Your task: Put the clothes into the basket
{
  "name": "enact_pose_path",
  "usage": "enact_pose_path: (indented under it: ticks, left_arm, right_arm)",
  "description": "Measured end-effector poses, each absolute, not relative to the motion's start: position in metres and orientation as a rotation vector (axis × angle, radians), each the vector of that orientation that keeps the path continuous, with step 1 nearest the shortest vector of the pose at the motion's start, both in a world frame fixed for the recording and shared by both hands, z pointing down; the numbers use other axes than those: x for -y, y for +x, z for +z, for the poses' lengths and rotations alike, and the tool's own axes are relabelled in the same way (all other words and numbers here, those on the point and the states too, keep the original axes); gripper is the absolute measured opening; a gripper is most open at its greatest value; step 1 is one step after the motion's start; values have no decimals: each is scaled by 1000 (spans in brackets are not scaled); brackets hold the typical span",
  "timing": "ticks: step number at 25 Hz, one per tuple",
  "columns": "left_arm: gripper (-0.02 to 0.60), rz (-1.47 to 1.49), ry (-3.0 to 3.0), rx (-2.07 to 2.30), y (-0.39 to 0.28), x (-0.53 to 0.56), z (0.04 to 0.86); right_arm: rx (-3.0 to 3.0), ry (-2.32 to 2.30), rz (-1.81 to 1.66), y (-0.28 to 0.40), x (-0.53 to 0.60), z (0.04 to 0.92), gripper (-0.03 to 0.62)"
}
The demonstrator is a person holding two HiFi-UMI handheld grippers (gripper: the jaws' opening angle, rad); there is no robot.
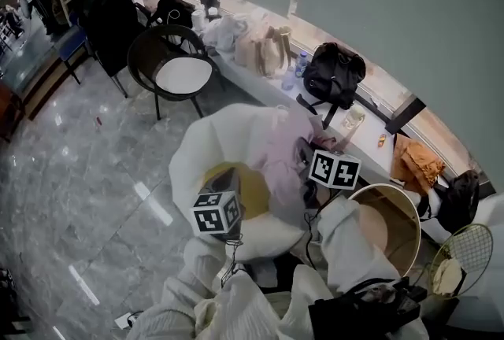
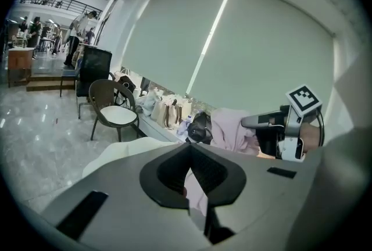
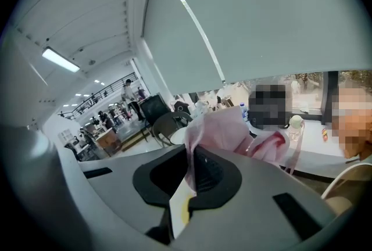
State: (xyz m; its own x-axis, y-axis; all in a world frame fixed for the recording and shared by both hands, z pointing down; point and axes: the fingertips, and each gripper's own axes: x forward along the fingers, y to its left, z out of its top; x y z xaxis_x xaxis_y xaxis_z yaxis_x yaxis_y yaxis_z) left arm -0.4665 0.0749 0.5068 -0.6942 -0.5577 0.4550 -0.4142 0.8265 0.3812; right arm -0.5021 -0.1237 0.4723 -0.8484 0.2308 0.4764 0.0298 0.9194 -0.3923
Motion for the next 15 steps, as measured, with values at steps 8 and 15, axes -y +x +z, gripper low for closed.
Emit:
enact_pose_path:
  ticks: [8,15]
  left_arm:
    - [6,-329,824,2463,-447,-87,469]
    - [6,-296,955,2413,-409,-89,460]
  right_arm:
    - [2588,-164,529,-459,98,439,31]
    - [2643,-112,575,-401,80,413,31]
